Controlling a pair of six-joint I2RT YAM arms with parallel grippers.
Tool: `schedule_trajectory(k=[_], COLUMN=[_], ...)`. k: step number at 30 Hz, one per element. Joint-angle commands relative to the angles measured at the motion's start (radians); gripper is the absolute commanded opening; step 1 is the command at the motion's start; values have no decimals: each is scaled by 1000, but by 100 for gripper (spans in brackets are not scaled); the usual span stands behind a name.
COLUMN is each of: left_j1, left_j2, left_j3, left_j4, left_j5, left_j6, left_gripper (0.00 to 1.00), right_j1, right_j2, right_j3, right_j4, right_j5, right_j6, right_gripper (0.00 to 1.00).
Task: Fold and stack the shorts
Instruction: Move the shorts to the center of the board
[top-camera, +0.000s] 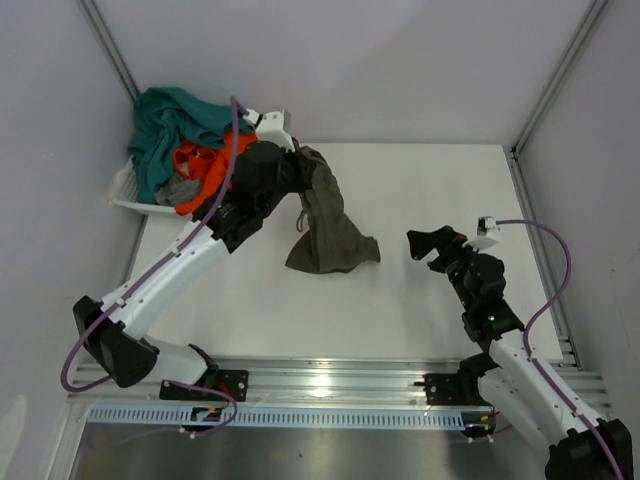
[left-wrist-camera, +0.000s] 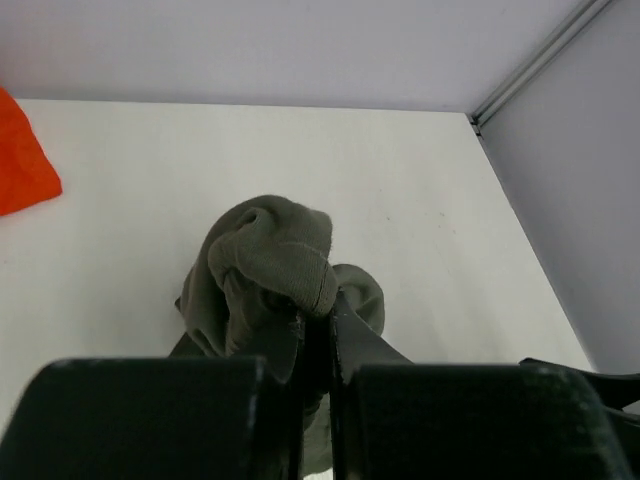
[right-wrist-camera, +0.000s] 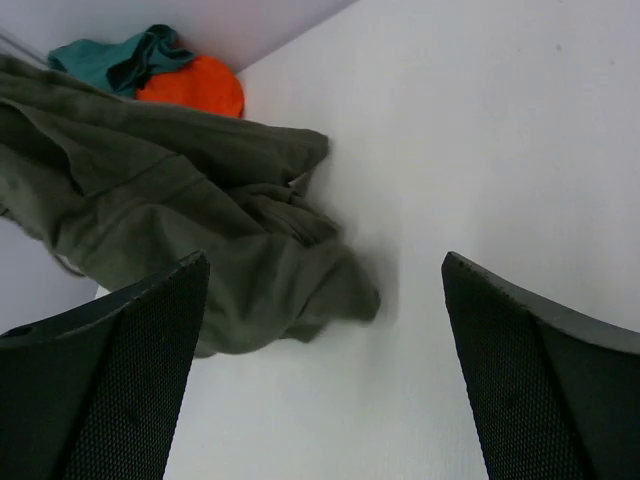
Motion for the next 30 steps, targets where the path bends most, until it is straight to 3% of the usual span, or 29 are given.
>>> schedule_trajectory(k=[1,4,9,12,13,16,21,25,30], left_j1=[4,4,4,4,5,9,5,5,5], left_j2=[-97,-150,-206,-211,-208,-194,-193,-200,-213], left_j3=[-49,-125,-189,-183,-163,-95,-44,-41,-62], left_j4=[78,84,78,46,28,-43,-129,-158,-166], left_j5=[-5,-32,-39,-19,-23,1,61,99,202], left_j6=[20,49,73,49,35,-37,-117,-166,-227], left_gripper=[0,0,0,0,0,0,0,0,0], right_j1=[10,44,201,422,568,773,858,913,914], right_j2=[-48,-45,94,174,190,282,475,694,911], right_j3=[1,-25,32,66,86,125,216,329,472], right_j4=[105,188,224,232,235,271,290,284,262], right_j5=[-49,-149,-125,8,135,341,450,665,710], right_j6=[-84,-142,-264,-418,-516,-625,-638,-611,-555], right_gripper=[99,98,95,92,92,93,93,97,98])
